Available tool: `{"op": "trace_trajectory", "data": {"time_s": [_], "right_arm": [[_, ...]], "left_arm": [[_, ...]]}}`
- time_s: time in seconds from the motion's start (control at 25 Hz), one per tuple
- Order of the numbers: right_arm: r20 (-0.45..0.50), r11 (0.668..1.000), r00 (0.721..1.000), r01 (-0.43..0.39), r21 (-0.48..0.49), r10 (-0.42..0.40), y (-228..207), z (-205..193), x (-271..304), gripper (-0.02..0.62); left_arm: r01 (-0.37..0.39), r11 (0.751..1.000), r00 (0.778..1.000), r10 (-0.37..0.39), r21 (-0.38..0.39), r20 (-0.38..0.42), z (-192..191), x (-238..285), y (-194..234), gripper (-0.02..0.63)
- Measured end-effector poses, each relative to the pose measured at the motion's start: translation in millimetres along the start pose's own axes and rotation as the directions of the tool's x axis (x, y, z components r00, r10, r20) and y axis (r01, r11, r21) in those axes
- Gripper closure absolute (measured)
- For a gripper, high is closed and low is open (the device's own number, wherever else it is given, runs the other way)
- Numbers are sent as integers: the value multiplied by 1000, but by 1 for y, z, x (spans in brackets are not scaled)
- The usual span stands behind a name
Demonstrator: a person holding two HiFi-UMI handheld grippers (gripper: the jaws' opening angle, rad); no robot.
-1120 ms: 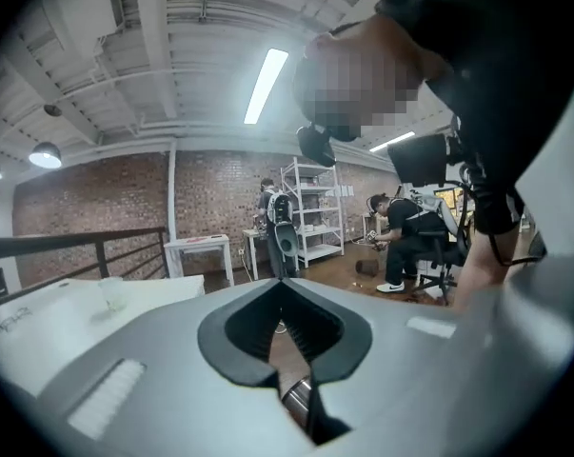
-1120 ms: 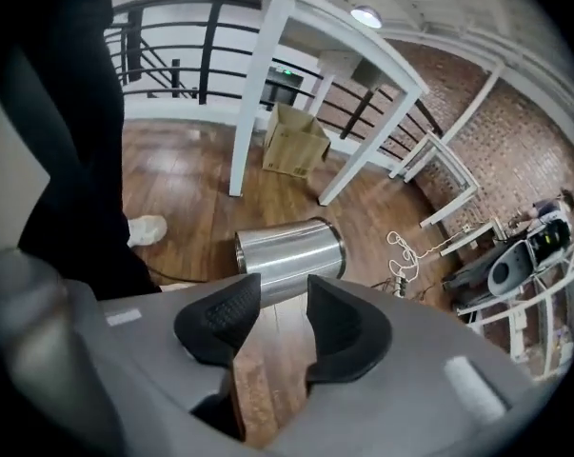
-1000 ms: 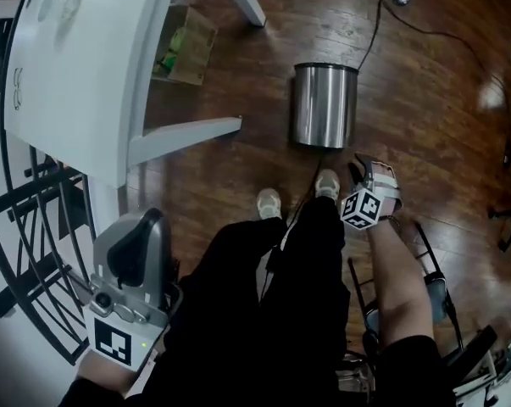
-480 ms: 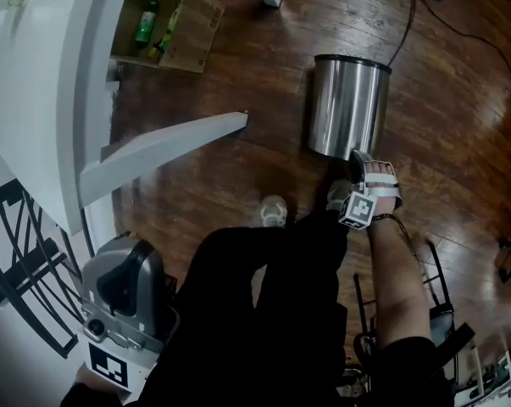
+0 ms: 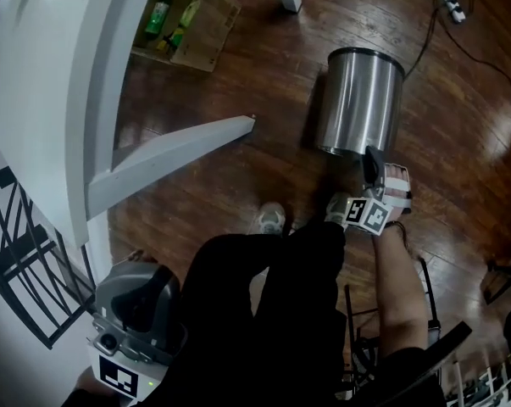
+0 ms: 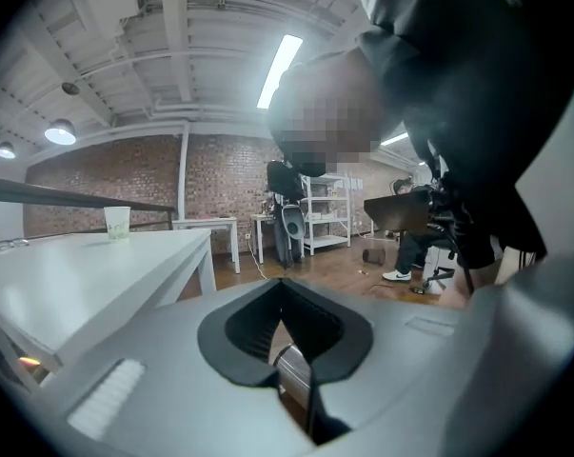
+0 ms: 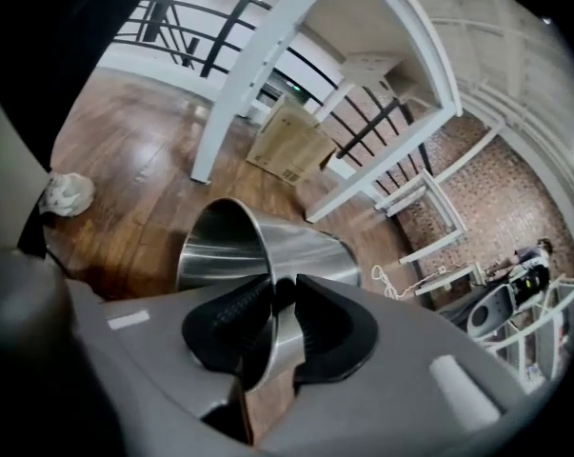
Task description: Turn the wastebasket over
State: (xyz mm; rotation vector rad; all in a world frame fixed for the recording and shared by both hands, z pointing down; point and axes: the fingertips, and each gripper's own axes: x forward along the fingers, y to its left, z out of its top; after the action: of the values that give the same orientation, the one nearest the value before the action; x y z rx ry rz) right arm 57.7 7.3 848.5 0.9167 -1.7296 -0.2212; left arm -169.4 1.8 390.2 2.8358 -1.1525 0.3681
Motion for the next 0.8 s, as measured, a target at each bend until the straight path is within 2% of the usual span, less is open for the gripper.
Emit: {"op": "trace_trajectory", "data": {"time_s": [0.08,0.2,0.28,0.32,0.36,0.4,0.44,0.48,0.52,0.6,0.64,0.72,0.8], "right_arm": [[-18,999,999,42,34,-41,-56,1,10,542],[-82,993,996,37,112,-28,-135,-11,35,557],[-130,973,992,28,231,2,-176,-29,52,560],[-156,940,987,35,340,20,-194,-43,60,558],[-183,873,982,54,485,41,-212,-59,66,555],[-205,764,977,86,640,62,-229,-76,69,544],[-215,629,974,122,768,74,-246,-88,68,529],[-214,506,974,148,850,74,-261,-95,67,518],[-210,410,975,162,898,74,-270,-105,71,519],[-222,243,970,193,951,98,-270,-136,75,534],[-233,147,966,216,965,115,-266,-152,72,537],[-243,-74,956,257,963,165,-243,-187,64,544],[-215,-294,945,284,912,246,-194,-215,52,535]], "left_arm": [[-11,1000,1000,11,1,7,7,-1,0,607],[-43,999,999,43,4,33,23,-5,3,607],[-65,998,997,64,11,46,31,-10,9,607],[-74,997,996,73,12,48,31,-11,12,607],[-82,997,996,81,6,48,29,-13,14,607],[-91,996,995,91,-7,45,24,-14,16,607],[-102,995,994,103,-21,43,20,-15,17,607],[-114,993,993,115,-30,41,17,-17,17,607],[-124,992,991,125,-33,40,14,-20,16,607],[-142,989,989,143,-33,31,10,-27,19,607],[-152,988,988,153,-37,24,7,-31,22,607],[-168,985,986,169,-48,11,2,-38,29,607],[-165,985,986,166,-51,3,0,-40,30,607]]}}
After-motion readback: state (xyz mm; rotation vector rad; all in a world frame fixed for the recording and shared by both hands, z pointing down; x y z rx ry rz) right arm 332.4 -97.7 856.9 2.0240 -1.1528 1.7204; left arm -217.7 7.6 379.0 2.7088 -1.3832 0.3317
